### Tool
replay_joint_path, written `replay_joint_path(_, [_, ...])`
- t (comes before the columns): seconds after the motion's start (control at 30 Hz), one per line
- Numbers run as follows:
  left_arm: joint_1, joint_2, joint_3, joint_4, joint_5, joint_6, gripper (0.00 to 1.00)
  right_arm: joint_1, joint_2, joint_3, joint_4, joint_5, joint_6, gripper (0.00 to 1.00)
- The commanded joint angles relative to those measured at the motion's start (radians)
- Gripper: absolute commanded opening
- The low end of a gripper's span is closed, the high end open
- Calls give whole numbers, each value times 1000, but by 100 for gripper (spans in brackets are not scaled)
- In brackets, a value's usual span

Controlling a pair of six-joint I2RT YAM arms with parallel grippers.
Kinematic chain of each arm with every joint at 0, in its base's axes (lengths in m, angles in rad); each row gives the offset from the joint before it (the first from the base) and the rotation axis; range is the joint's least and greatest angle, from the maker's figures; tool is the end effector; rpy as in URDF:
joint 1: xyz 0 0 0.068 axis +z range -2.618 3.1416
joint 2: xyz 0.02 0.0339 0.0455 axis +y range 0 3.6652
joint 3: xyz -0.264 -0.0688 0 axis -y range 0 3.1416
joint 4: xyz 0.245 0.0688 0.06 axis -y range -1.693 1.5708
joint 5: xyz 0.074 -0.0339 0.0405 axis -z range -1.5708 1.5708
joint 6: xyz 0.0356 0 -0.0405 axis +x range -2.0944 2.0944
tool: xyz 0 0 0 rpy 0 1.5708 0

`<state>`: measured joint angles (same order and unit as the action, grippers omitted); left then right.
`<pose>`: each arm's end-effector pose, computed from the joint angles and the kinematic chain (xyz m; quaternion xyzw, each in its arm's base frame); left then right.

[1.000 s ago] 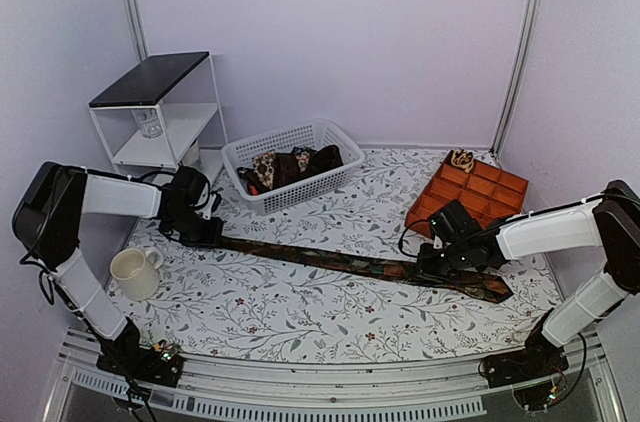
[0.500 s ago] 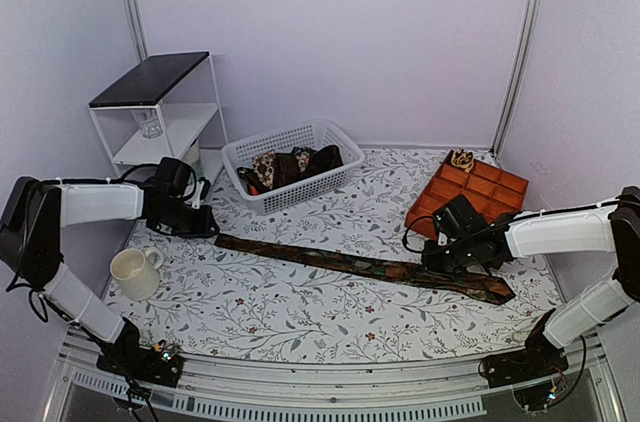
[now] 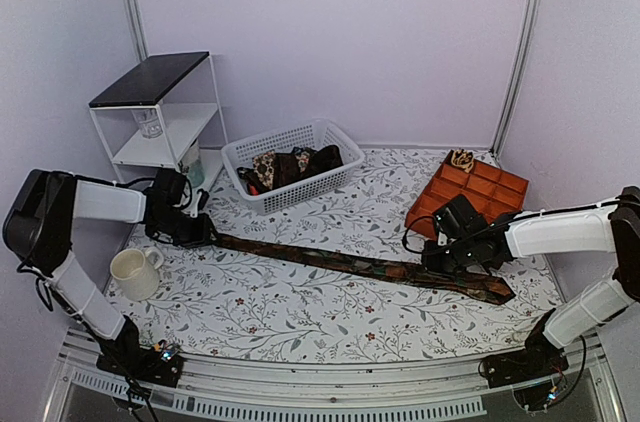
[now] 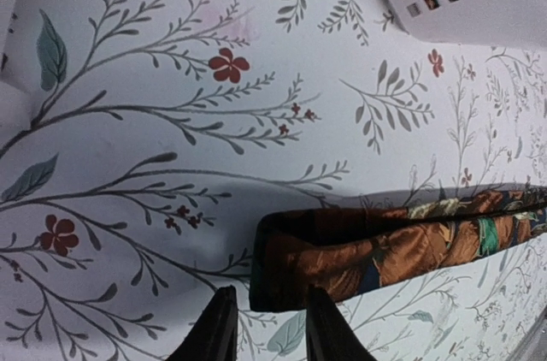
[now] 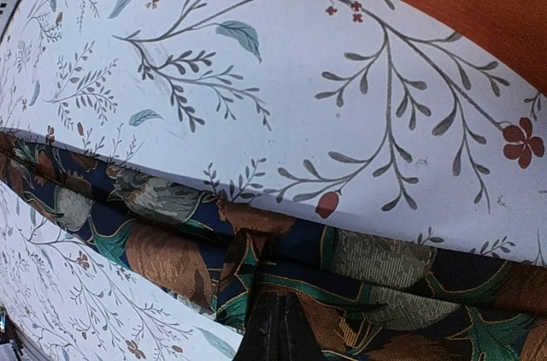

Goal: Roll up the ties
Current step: Adjust the tie at the center of the board.

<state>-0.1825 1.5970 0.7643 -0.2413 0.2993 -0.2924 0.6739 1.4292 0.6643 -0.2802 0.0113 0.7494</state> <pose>0.2810 -0.0625 0.1416 -0.0160 0.9590 -0.1976 0.2023 0.2003 0.1595 0.1537 0.0379 0.9649 0.1656 0.2003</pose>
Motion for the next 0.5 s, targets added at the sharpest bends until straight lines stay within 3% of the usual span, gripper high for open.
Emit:
replay_joint_path(0.0, [21, 27, 1, 56, 23, 10, 29, 2, -28, 20, -2, -7, -11, 1])
replay_joint_path(0.27, [23, 59, -18, 97, 49, 0, 28, 1, -26, 19, 3, -8, -5, 2])
replay_joint_path(0.3, [22, 59, -20, 99, 51, -1, 25, 1, -27, 18, 0, -9, -5, 2])
replay_joint_path(0.4, [22, 54, -17, 75, 45, -8, 2, 3, -41, 18, -13, -10, -5, 2])
replay_joint_path(0.47, [21, 40, -13, 42, 29, -11, 0, 3, -59, 14, -24, -6, -3, 3])
